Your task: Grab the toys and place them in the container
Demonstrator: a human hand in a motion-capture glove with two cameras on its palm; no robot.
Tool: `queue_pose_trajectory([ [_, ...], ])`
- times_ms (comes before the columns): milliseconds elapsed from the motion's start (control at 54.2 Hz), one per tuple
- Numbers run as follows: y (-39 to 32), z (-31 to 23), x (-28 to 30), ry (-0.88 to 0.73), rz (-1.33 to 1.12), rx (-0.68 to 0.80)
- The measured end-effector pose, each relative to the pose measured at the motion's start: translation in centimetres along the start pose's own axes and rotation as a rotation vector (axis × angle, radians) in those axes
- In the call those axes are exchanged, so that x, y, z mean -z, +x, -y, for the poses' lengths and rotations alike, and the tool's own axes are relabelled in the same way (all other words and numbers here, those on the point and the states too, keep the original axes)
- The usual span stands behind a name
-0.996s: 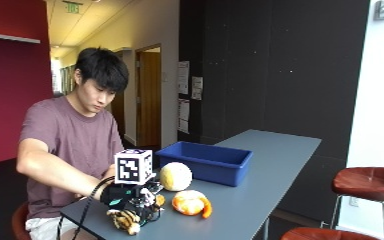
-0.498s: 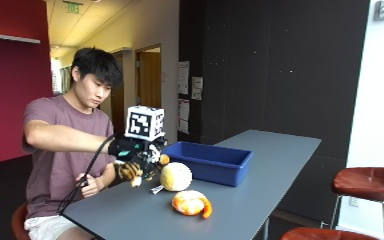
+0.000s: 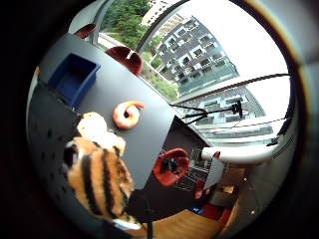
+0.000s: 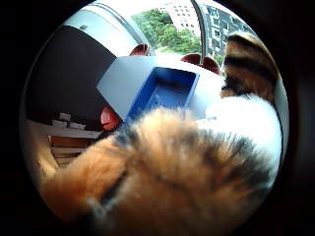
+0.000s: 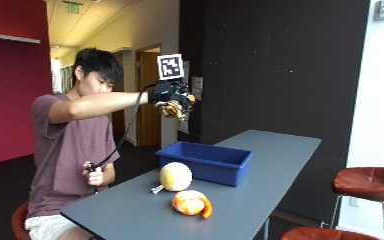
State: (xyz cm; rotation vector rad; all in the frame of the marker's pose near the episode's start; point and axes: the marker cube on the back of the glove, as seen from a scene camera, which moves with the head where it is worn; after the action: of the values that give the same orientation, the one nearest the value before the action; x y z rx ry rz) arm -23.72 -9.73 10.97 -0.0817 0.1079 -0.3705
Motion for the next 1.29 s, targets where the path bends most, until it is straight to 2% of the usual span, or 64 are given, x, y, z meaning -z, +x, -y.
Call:
queue_pose_trajectory([
  [74, -0.5, 0.4, 1.3, 0.056, -0.003, 0.231],
  [148, -4.1, 2.8, 0.5, 0.057, -0.020, 0.149],
  [295, -9.2, 6.0, -3.0, 0.024, -0.076, 0.238],
  [516, -14.6, 7.5, -8.9, -0.213, -0.098, 0.164],
  [590, -15.8, 7.5, -10.0, -0.350, -0.124, 0.155],
  [646, -15.4, 7.2, -10.2, -0.470, -0.113, 0.190],
  [701, -14.5, 7.0, -10.0, -0.511, -0.124, 0.183],
  [849, -9.5, 6.7, -8.2, -0.442, -0.076, 0.201],
  [941, -7.4, 6.7, -7.2, -0.404, -0.061, 0.071],
  [1033, -4.4, 5.6, -5.7, -0.371, -0.004, 0.161],
  [1181, 1.3, 4.7, -4.4, -0.341, 0.027, -0.016],
  [1291, 6.2, 3.8, -4.6, -0.328, -0.006, -0.076],
])
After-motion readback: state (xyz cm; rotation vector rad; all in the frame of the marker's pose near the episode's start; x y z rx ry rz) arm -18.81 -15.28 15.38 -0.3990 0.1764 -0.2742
